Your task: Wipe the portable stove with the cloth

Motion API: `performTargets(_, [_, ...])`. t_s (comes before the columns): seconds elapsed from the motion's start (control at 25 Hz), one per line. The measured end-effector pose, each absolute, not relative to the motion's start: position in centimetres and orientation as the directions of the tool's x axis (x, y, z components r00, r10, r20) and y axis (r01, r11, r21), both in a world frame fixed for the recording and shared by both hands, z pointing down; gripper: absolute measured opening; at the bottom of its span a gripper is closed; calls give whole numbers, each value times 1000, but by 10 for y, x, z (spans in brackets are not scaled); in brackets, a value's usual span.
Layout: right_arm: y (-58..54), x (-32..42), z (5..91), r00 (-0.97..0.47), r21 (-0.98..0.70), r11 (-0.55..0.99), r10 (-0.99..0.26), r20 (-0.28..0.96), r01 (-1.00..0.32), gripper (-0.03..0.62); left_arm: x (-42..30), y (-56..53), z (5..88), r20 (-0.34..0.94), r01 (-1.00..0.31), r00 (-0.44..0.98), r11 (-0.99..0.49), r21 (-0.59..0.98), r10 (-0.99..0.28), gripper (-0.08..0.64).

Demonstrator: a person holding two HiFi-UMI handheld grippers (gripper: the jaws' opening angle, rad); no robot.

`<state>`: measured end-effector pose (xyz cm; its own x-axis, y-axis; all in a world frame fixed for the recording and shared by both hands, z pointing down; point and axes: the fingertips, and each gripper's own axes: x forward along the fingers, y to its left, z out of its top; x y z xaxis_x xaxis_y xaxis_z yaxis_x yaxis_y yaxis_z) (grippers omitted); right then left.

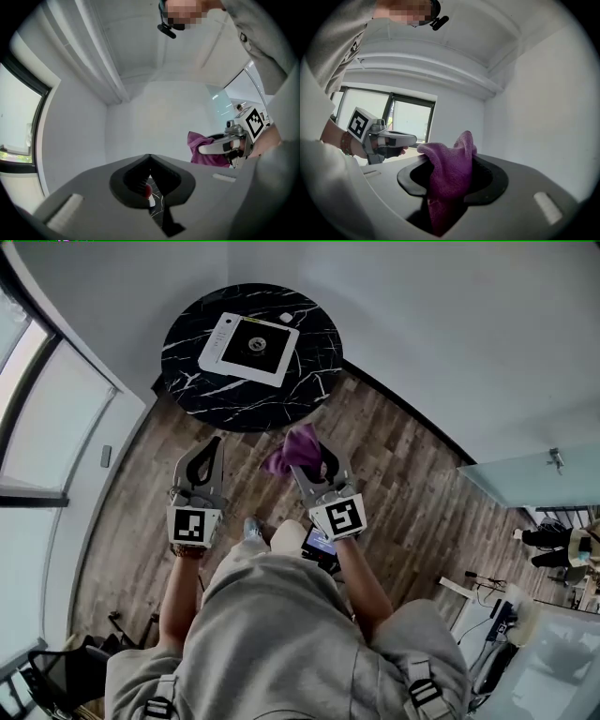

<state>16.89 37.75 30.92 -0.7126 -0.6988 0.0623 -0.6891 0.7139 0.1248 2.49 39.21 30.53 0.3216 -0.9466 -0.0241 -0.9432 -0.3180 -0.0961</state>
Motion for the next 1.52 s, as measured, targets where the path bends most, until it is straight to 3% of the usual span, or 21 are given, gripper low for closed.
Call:
performTargets(0.4, [241,144,345,-678,143,692,-722,137,-708,184,-4,261,337,13,-914,396,-396,-89,-918,-6])
performTargets(0.84, [29,137,429,-639,138,669,-740,208,-730,183,-36,94,449,233,-830,488,-530,-173,-841,0])
performTargets(1.36, [-110,132,617,-470,119,639,-667,578,-760,186,-55,19,558,419,-780,539,-621,-81,-731,8])
performTargets(1.52, [-115,131,664,-444,58,651,-578,685,-757,223,-65,4,587,483,-778,512,-622,-91,-710,38])
